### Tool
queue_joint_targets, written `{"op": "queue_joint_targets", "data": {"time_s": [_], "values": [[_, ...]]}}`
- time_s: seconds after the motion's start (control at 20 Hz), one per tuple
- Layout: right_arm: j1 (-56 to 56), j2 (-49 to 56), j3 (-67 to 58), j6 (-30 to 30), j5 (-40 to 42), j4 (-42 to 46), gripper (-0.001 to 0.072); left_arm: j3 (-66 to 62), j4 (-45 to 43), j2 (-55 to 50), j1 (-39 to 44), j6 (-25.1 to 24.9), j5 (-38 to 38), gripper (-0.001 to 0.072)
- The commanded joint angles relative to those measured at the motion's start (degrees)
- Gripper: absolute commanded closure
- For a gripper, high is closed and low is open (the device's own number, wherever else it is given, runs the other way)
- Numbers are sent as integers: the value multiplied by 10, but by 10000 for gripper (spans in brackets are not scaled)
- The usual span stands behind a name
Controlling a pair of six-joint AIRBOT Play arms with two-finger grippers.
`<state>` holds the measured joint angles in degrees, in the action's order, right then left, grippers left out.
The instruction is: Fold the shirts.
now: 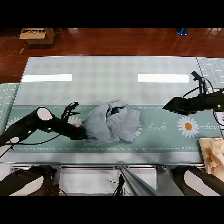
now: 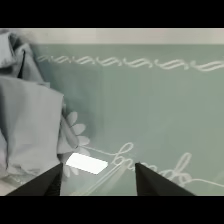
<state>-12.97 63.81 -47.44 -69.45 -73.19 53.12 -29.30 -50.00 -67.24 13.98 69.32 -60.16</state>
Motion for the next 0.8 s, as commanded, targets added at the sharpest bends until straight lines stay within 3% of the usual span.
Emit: {"op": "queue_joint_targets", "data": {"time_s": [0.0,0.15,0.55,0.6,0.65,0.7,0.75], "values": [[55,0,39,1,76,-24,182,0,1,-7,0,-3,-8,685],[130,7,68,-10,177,-71,182,-1,1,-6,0,-3,-20,685],[258,135,69,-18,293,-137,185,-4,1,-6,0,-27,-20,685],[264,138,69,-18,308,-141,216,-7,1,-6,0,-29,-20,685],[267,137,68,-18,318,-145,366,-13,1,-6,0,-29,-20,685],[266,135,65,-18,317,-148,578,-20,1,-6,0,-29,-20,685],[263,130,59,-18,308,-148,696,-29,1,-6,0,-29,-20,685]]}}
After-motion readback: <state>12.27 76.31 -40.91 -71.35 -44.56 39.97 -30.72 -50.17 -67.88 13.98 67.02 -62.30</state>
